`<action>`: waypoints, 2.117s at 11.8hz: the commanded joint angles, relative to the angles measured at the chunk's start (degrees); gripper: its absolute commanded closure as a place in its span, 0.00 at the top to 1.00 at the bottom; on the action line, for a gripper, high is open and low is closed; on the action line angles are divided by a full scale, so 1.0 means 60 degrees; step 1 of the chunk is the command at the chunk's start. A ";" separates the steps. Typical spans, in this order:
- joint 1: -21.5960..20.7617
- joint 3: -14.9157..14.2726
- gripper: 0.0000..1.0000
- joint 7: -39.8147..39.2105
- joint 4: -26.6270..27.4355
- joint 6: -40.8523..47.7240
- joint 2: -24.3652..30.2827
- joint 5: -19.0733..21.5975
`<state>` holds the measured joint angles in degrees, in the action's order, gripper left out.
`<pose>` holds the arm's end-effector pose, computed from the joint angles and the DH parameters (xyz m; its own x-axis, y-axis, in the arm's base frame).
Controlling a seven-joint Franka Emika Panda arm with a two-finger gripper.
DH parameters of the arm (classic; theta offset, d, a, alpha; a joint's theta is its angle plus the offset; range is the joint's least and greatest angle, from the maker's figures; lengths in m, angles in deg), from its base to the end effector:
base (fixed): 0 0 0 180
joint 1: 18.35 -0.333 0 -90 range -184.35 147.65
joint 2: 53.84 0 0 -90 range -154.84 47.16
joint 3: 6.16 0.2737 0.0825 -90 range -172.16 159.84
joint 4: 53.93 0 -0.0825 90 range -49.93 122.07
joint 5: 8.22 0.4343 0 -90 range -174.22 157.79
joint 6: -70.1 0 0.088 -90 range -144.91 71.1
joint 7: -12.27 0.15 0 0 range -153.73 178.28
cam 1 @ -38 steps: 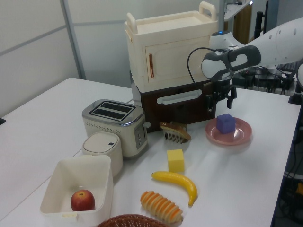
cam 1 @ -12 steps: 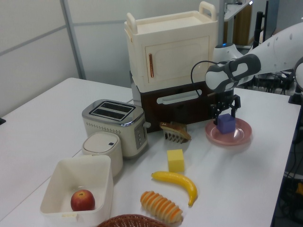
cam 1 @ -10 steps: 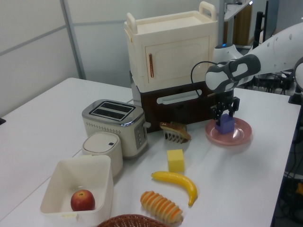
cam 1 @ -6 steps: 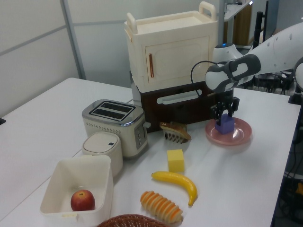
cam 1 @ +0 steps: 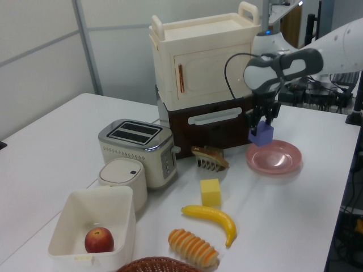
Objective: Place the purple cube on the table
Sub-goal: 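Lift the purple cube off the plate and carry it beside the plate, then lower the cube onto the table and open the gripper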
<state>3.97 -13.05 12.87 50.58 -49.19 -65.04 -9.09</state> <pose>0.5747 -0.3213 0.3281 0.8714 -0.4864 0.0640 -0.4891 -0.8715 0.0363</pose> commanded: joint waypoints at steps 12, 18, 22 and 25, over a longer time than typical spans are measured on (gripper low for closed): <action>-0.0849 0.1412 1.00 0.0383 0.0717 0.0488 0.0519 -0.0585; -0.0849 0.1515 1.00 0.0267 0.0177 0.0560 0.0707 -0.0631; -0.0863 0.1471 1.00 0.0208 -0.1520 0.2794 0.1894 0.0286; -0.2219 0.1500 1.00 0.0411 -0.1964 0.3315 0.1881 0.0644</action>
<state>-2.24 -3.78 13.91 39.59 -30.54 -53.04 -5.81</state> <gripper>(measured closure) 0.000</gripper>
